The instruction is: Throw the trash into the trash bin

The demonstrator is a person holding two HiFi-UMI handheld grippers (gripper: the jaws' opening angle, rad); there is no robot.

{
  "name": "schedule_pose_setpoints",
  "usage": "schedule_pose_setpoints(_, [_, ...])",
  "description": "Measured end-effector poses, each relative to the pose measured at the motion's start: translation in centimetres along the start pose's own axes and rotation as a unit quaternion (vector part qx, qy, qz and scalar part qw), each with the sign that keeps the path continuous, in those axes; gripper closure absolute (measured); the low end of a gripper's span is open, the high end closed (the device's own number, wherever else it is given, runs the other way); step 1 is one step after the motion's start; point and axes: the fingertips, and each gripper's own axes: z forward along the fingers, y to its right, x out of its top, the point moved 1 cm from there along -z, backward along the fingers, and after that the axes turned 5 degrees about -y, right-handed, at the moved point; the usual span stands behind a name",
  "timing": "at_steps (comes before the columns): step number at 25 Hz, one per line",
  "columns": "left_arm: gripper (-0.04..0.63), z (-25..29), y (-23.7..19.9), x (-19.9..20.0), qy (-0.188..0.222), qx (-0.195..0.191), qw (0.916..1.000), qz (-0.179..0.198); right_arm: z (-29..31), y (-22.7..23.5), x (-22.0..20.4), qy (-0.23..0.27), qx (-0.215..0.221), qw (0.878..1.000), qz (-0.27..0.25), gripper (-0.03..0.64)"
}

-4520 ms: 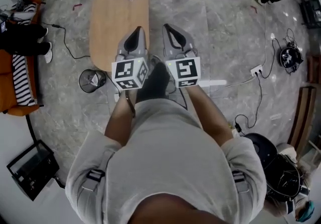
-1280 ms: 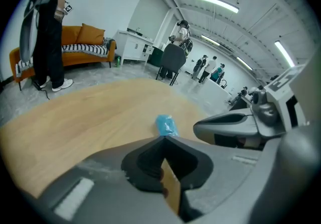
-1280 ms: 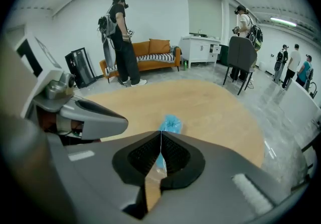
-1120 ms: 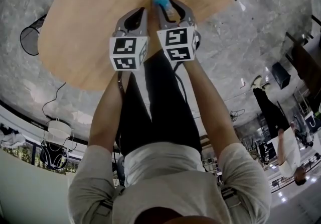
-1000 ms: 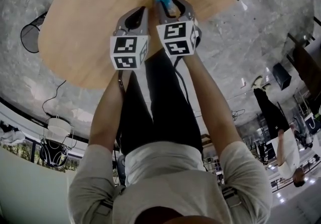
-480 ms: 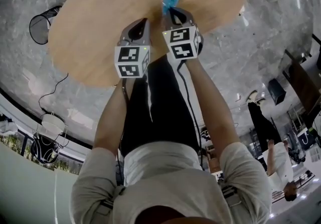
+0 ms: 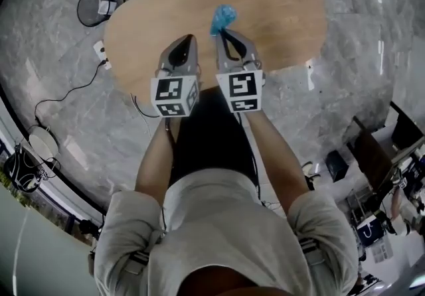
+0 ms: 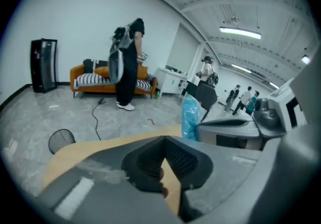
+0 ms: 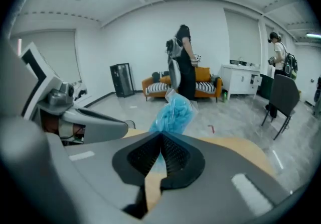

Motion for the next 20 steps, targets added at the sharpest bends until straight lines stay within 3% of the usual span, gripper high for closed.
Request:
schedule_pose_setpoints(5, [0.580, -13.2, -5.9, 2.8, 0.085, 0.107, 0.9895, -0.047, -2.9, -12.5, 8.2, 0.064, 0.110, 0.989, -0.079, 0.606])
schedule_pose_setpoints(10, [0.580, -27.0, -12.0, -0.1, 0.131, 0.182, 0.9698, -0.096, -6.7, -27.8, 11.1, 0.087, 0.190, 0.968, -0.139, 0.605])
schedule_pose_setpoints(16, [0.580, -42.7, -16.6, -3.5, 0.205, 0.279, 0.9291, -0.130, -12.3, -43.2, 12.7, 0.123, 0.272, 0.934, -0.195, 0.606])
schedule_pose_setpoints(20, [0.580, -52.2, -18.0, -6.7, 0.236, 0.315, 0.9090, -0.136, -16.4, -52.0, 12.5, 0.153, 0.301, 0.913, -0.229, 0.605])
